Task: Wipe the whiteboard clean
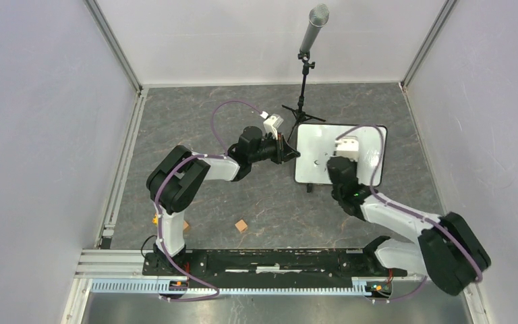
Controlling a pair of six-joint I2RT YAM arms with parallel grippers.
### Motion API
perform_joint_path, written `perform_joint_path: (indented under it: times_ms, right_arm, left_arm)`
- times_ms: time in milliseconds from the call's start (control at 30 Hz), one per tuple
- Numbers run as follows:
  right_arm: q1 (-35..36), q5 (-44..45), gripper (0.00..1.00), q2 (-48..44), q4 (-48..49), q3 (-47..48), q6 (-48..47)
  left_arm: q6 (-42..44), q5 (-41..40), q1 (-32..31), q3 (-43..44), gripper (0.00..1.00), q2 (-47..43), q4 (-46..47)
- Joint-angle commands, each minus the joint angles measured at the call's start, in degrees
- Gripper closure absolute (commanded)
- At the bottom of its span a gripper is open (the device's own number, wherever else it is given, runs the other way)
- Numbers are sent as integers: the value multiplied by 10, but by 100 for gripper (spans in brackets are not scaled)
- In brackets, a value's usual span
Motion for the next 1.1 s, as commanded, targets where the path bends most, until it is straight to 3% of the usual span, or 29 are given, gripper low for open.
perform_joint_path:
  times_ms: [0,167,367,767,900,1067]
  right_arm:
    - [100,-18,82,81,-20,80,25]
    - [165,-45,82,166,-6,160,34]
    - [159,-42,82,171,-8,168,30]
    - [-18,-31,81,1,-11,-17,12]
    - [-1,-49,82,0,2,-25,-2]
    - [110,-25,82,75,51,10,-17]
  left_arm:
    - [42,-10,-6,11,98,-9,-34]
    - [42,-8,-6,11,98,-9,-34]
    - [44,-10,-6,10,98,-11,-36]
    - [42,-8,-6,13,98,-8,-35]
    - [42,-7,-6,15,98,-7,-36]
    - [41,-6,-7,14,98,-6,-36]
